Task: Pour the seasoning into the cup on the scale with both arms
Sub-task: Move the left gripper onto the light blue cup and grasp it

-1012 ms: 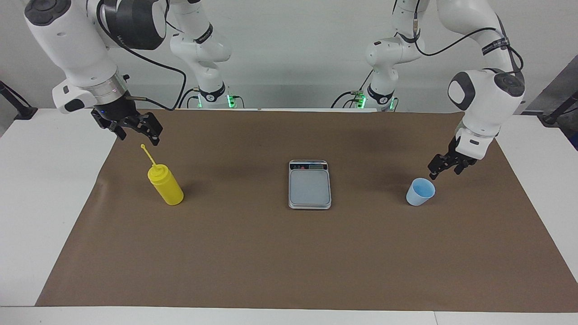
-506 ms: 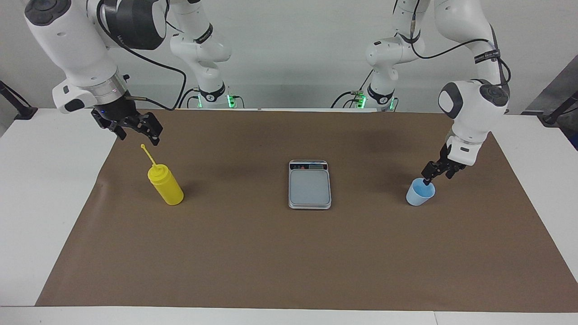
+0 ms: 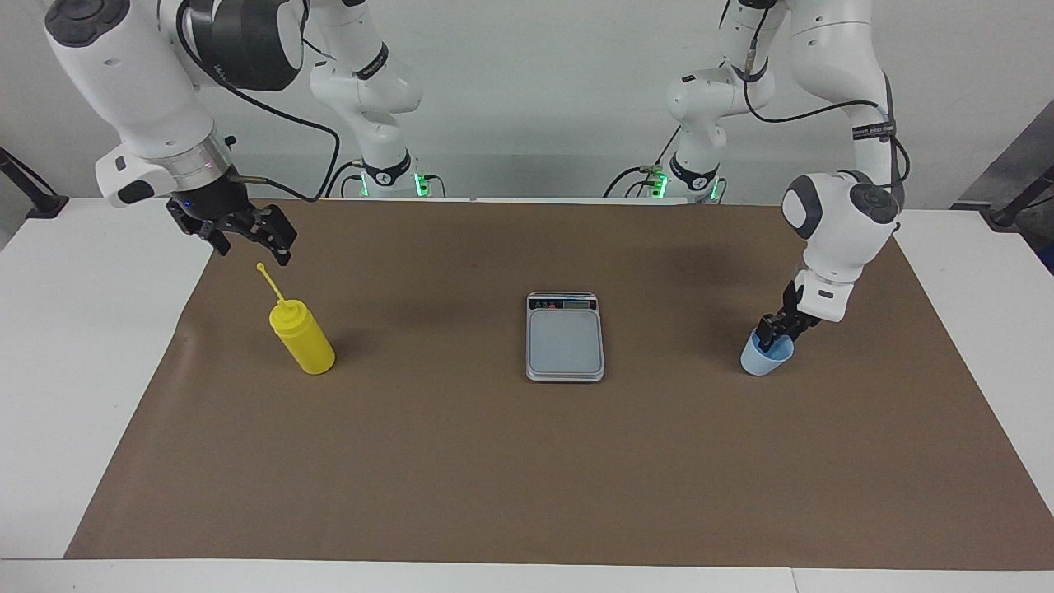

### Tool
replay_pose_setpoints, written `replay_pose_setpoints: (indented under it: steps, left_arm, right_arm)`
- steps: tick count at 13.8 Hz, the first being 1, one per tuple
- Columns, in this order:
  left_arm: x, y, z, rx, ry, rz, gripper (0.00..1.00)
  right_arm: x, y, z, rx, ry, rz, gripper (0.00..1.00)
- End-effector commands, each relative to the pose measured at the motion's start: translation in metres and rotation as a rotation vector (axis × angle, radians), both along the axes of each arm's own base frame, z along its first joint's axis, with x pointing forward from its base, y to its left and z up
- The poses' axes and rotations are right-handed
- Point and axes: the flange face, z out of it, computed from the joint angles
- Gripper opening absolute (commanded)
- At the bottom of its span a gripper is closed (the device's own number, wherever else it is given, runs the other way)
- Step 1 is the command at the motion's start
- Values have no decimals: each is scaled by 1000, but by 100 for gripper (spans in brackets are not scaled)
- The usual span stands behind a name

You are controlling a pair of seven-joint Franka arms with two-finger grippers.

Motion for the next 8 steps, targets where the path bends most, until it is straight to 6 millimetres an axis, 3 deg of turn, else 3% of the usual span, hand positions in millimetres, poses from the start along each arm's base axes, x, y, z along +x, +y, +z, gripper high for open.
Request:
replay_pose_setpoints:
  steps: [1,3,8]
  left_arm:
    - [1,-3,-1,-10,-3,10,0]
    - [13,-4,13,-14,23,10,0]
    - [36,-12,79,-20,60,-7,0]
  right_arm:
    - [-4,-2,4,18,5,13,100]
    - [-4,-2,4,18,5,13,100]
    - [-4,-1,4,18,7,14,100]
